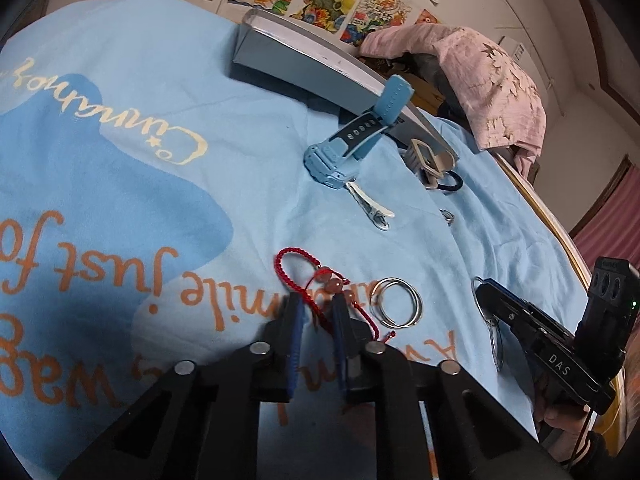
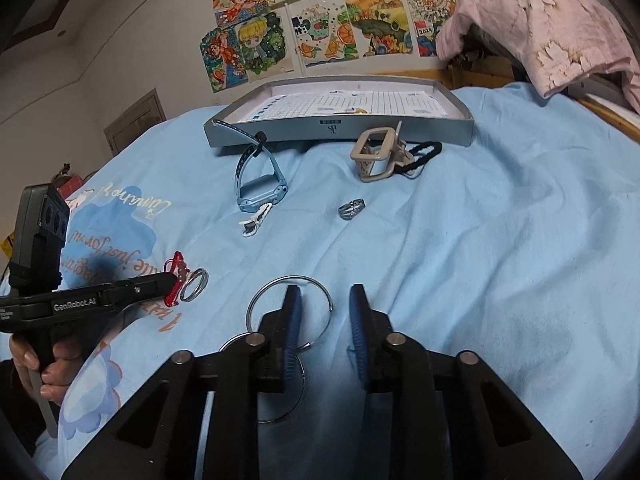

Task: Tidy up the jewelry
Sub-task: 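Grasp the red bead string with the left tool while the right tool reaches the metal hoops, then close the right tool on one large metal hoop and lift it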

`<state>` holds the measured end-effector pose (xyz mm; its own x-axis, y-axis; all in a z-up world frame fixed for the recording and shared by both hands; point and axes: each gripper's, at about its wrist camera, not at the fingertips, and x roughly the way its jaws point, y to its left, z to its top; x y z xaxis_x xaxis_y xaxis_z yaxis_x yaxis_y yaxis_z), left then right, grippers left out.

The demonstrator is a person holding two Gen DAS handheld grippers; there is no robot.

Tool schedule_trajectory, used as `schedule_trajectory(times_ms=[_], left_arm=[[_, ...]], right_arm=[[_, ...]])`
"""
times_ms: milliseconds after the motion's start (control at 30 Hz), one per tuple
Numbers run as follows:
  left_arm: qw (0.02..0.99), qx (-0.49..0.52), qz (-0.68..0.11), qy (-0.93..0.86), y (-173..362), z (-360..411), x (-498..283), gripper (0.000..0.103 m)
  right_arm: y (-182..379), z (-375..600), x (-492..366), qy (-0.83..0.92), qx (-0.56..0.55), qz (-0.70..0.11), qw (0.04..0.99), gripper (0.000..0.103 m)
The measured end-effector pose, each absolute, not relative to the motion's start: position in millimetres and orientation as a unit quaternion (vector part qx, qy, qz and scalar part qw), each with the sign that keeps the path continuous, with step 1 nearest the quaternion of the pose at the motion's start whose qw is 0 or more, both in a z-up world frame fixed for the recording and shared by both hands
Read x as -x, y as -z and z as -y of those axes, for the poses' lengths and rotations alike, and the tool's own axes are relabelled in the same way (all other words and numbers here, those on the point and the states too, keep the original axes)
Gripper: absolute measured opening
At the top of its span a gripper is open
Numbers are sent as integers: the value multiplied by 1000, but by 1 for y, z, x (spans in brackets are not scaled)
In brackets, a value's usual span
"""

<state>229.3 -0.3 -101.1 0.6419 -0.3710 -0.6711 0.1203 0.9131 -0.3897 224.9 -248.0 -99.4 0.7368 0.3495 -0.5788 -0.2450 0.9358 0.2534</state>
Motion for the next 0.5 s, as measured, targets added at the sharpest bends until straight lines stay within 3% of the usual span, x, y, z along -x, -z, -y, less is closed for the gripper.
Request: schedule_trajectory(times_ms=[200,500], left_arm=[[895,157,-395,133,101,-1,-227,6],[908,161,-365,130,94,-6,-218,4]], right_arm=[[102,251,-225,-170,-97,-325,925,6],[98,256,-217,-185,-117,-294,931,3]])
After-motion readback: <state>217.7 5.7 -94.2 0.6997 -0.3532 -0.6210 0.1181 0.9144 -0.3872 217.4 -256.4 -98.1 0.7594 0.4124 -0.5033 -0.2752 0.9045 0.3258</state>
